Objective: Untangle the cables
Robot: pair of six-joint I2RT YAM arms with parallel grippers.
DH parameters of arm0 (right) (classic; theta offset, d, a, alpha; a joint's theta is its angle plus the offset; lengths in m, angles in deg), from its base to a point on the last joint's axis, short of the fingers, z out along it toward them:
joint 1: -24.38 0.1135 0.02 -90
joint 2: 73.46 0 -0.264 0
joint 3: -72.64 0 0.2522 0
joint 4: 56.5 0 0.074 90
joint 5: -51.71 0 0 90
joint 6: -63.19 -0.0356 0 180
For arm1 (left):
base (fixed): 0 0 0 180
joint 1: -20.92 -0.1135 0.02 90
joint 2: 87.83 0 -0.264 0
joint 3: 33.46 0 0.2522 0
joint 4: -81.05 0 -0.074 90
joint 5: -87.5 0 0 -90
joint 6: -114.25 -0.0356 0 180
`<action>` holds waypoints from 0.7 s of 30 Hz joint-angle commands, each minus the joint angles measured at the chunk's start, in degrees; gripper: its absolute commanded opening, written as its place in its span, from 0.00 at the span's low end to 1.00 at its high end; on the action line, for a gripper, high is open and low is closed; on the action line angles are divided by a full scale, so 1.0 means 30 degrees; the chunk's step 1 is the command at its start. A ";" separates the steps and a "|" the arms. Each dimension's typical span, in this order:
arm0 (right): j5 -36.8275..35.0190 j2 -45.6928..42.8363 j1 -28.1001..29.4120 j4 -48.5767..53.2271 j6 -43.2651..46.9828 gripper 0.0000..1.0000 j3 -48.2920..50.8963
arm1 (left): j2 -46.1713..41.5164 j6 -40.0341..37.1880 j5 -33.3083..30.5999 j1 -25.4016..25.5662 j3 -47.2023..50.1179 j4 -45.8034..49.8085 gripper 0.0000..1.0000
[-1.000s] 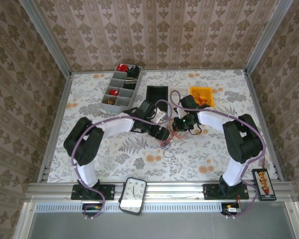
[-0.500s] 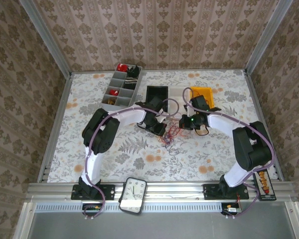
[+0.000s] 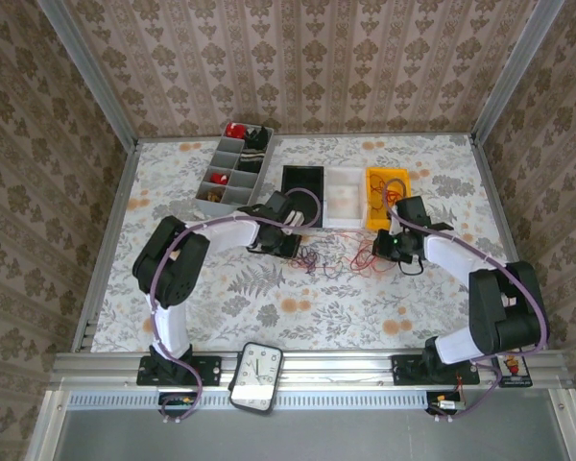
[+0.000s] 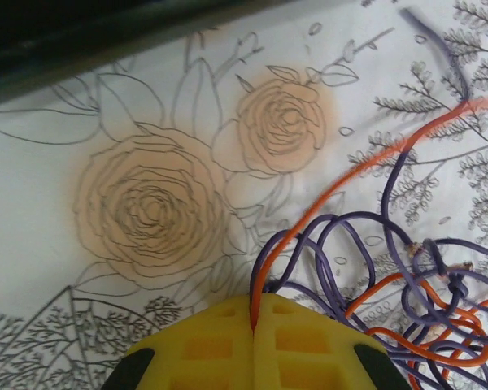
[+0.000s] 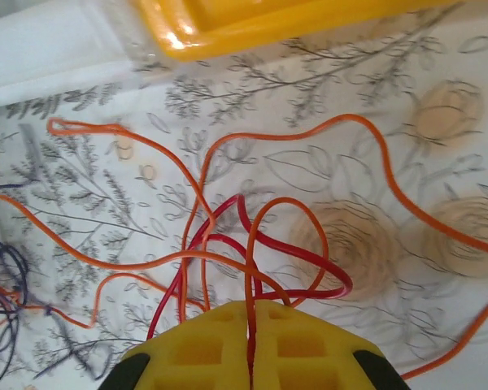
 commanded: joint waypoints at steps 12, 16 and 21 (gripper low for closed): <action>-0.0697 -0.3468 0.0339 0.1799 0.0311 0.44 0.0167 | 0.0160 -0.1757 -0.0650 0.0233 -0.0622 0.0085 0.00; 0.0527 -0.3047 0.1904 0.2646 0.1734 0.41 -0.0487 | 0.0291 -0.1538 -0.0339 0.0263 -0.0514 -0.0303 0.00; 0.1031 -0.0721 0.4813 0.3325 0.3495 0.38 -0.2270 | 0.0424 -0.1511 -0.0348 0.0269 -0.0644 -0.0244 0.00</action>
